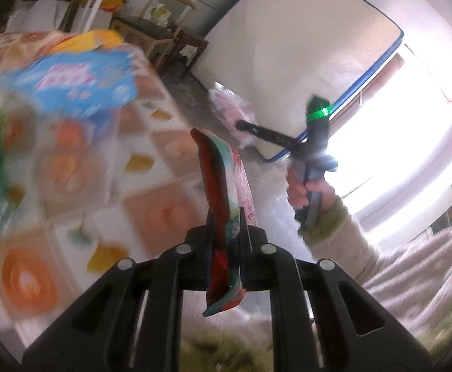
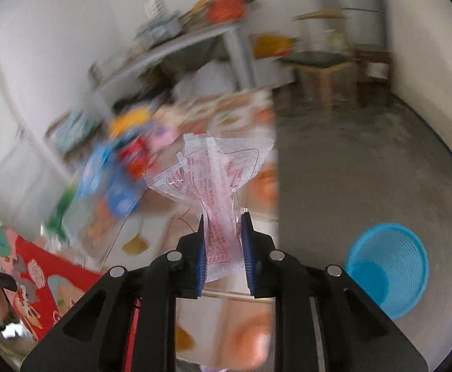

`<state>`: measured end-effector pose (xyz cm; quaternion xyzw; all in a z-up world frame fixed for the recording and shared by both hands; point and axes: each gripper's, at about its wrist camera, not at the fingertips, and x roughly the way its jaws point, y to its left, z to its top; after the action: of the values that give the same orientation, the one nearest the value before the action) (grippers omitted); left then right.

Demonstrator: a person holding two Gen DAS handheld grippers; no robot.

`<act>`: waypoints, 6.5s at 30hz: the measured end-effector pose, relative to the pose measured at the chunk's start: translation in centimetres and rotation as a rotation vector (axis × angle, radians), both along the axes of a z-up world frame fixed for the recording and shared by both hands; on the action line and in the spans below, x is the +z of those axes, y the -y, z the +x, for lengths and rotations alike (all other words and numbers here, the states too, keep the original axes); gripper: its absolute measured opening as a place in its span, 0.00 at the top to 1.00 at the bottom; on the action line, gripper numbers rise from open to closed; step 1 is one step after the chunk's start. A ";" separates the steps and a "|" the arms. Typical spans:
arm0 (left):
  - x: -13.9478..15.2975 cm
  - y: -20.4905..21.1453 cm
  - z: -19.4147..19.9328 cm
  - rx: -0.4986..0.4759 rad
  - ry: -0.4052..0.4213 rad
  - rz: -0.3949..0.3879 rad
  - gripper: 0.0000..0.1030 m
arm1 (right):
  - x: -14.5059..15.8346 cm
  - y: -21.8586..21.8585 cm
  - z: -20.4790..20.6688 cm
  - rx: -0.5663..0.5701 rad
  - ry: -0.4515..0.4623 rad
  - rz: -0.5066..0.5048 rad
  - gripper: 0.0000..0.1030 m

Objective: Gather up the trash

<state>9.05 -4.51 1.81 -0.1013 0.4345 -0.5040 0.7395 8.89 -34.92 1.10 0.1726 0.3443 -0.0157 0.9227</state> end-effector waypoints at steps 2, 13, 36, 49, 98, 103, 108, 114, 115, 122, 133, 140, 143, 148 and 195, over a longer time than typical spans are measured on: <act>1.3 2.1 1.5 -0.020 0.017 -0.011 0.89 | 0.7 2.6 -1.9 -0.098 0.029 0.004 0.80; -0.7 27.4 12.3 -0.189 0.007 0.273 0.89 | -5.7 15.2 -9.9 -0.505 -0.032 0.123 0.80; -17.4 50.0 16.6 -0.243 -0.015 0.643 0.43 | -28.9 29.5 -4.5 -0.822 -0.308 0.533 0.53; -2.1 40.2 12.9 -0.232 0.227 0.394 0.34 | -20.3 24.4 -10.8 -0.789 -0.216 0.349 0.47; 0.2 -8.5 21.6 0.252 0.000 0.212 0.08 | 3.5 -17.7 9.5 0.115 0.012 -0.136 0.06; -1.7 -4.5 24.8 0.127 -0.067 0.305 0.08 | 2.1 -17.3 10.4 0.107 -0.003 -0.108 0.06; -2.9 -1.0 24.4 0.011 -0.016 0.420 0.08 | 0.9 -16.3 11.3 0.078 -0.018 -0.071 0.06; -3.4 -0.1 24.0 0.027 0.009 0.463 0.23 | 0.4 -15.7 11.9 0.063 -0.022 -0.046 0.06; -3.2 -0.2 24.0 0.026 -0.002 0.440 0.27 | 0.3 -15.7 11.9 0.063 -0.023 -0.043 0.06; -2.3 -1.5 23.4 0.050 -0.014 0.392 0.63 | 0.4 -15.7 11.8 0.057 -0.018 -0.038 0.06; 0.7 -3.4 20.8 0.122 0.089 0.333 1.00 | 1.3 -16.1 10.6 0.048 0.009 -0.046 0.06; 4.2 -4.0 16.6 0.145 0.254 0.300 1.00 | 2.2 -15.8 9.4 0.027 0.034 -0.050 0.06; 5.6 -4.0 14.5 0.134 0.323 0.292 1.00 | 2.7 -15.5 8.7 0.015 0.052 -0.045 0.06; 6.6 -3.7 10.6 0.094 0.370 0.290 1.00 | 4.1 -14.7 7.0 0.002 0.119 -0.008 0.12; -8.7 7.5 5.2 -0.012 -0.009 0.234 1.00 | -5.0 -4.0 -2.3 -0.017 -0.014 0.358 0.73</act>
<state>14.24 -11.98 -6.87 -0.0140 0.4941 -0.4538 0.7415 6.58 -30.91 -3.87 0.3371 0.3465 0.0368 0.8746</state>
